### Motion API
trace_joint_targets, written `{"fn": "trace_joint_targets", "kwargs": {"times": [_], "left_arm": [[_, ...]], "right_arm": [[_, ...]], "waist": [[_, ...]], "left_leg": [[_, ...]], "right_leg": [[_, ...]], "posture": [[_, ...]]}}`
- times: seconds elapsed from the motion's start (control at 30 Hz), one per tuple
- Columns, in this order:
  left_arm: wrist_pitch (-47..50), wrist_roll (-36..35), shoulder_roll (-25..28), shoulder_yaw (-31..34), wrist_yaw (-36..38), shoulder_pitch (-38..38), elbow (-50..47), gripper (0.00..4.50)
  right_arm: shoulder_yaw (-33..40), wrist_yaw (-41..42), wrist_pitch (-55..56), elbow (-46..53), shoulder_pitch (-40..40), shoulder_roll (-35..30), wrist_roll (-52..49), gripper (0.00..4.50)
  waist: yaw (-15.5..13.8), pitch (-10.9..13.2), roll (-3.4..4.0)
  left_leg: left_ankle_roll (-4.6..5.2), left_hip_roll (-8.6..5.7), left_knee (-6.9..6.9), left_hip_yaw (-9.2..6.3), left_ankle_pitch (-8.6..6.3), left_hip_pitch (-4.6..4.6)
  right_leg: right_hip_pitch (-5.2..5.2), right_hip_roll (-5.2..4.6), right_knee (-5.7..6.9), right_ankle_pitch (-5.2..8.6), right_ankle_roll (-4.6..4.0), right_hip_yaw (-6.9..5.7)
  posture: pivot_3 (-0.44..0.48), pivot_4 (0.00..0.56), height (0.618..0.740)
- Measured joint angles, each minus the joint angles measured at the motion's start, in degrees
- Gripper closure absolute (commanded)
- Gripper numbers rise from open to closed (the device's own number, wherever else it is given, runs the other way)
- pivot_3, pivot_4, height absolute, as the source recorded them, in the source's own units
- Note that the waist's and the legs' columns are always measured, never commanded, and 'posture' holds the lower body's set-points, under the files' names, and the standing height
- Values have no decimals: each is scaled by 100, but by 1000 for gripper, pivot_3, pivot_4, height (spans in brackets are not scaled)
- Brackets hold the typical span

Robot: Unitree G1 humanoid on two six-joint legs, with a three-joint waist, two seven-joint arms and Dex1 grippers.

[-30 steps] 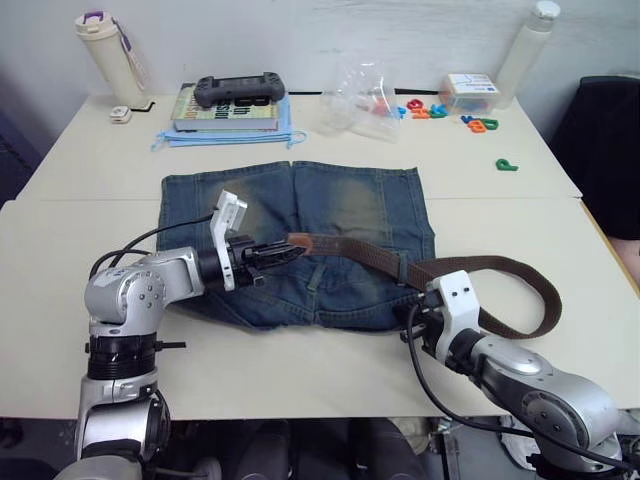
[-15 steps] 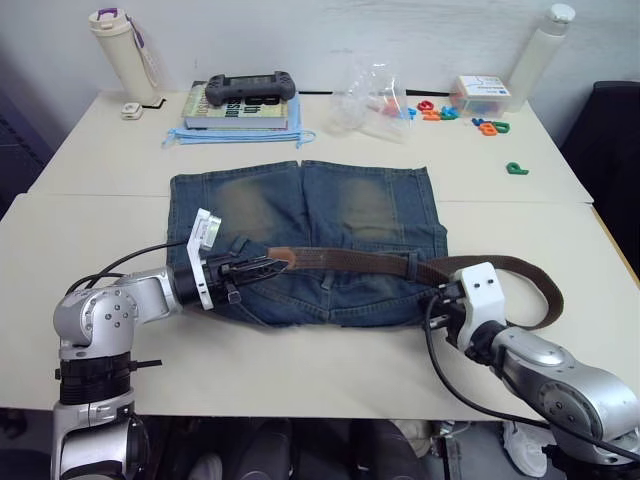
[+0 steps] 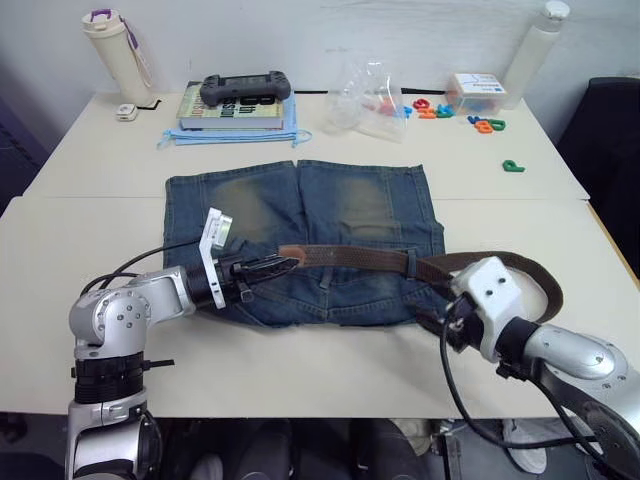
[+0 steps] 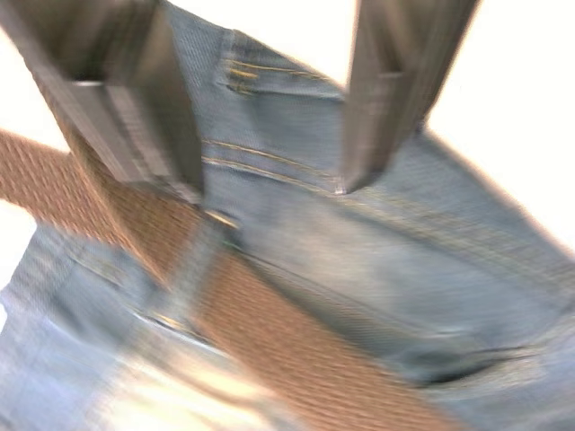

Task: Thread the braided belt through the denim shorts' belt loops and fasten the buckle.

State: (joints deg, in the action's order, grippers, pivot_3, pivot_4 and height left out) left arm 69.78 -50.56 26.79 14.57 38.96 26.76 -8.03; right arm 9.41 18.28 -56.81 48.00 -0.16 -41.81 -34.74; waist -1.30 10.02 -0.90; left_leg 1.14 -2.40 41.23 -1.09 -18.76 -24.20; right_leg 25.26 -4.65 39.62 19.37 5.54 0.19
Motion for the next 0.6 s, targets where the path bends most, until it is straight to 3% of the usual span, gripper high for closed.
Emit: {"fn": "trace_joint_targets", "kwargs": {"times": [0.07, 0.17, 0.33, 0.53, 0.6], "left_arm": [[-8, 0, -29, -18, -6, 4, 20, 4021], [-13, 0, -64, -48, -10, 44, 36, 4021], [-20, -1, -96, -60, -20, 94, 63, 4021], [-21, 0, -114, -97, -52, 178, 136, 4021], [-21, -1, -115, -104, -63, 179, 153, 4021]], "right_arm": [[-1081, 411, 772, 136, 206, -1202, 1120, 1689], [-2058, 413, 1728, 91, 191, -1552, 2421, 1689], [-3031, 288, 2316, -325, 68, -1502, 3860, 1689], [-3733, 52, 2468, -831, -347, -710, 5343, 1689], [-3813, -15, 2510, -966, -374, -448, 5657, 2205]], "waist": [[-4, 1, -2], [-7, 1, -2], [-7, 1, -3], [13, -1, -8], [16, -3, -10]], "left_leg": [[-2, 1, 0, -1, 1, 0], [-8, 0, 0, -1, 5, 0], [-14, 0, 2, -1, 8, 0], [-30, 2, 2, -1, 18, 6], [-32, 3, 3, -1, 20, 8]], "right_leg": [[-1, 0, -5, 0, 0, -2], [-1, 0, -6, 0, 0, -3], [-1, 0, -5, 0, 0, -3], [0, 7, 9, -1, -2, -2], [0, 8, 13, -1, -3, -3]], "posture": [[0, 150, 667], [0, 150, 667], [0, 150, 667], [0, 150, 667], [0, 150, 667]]}}
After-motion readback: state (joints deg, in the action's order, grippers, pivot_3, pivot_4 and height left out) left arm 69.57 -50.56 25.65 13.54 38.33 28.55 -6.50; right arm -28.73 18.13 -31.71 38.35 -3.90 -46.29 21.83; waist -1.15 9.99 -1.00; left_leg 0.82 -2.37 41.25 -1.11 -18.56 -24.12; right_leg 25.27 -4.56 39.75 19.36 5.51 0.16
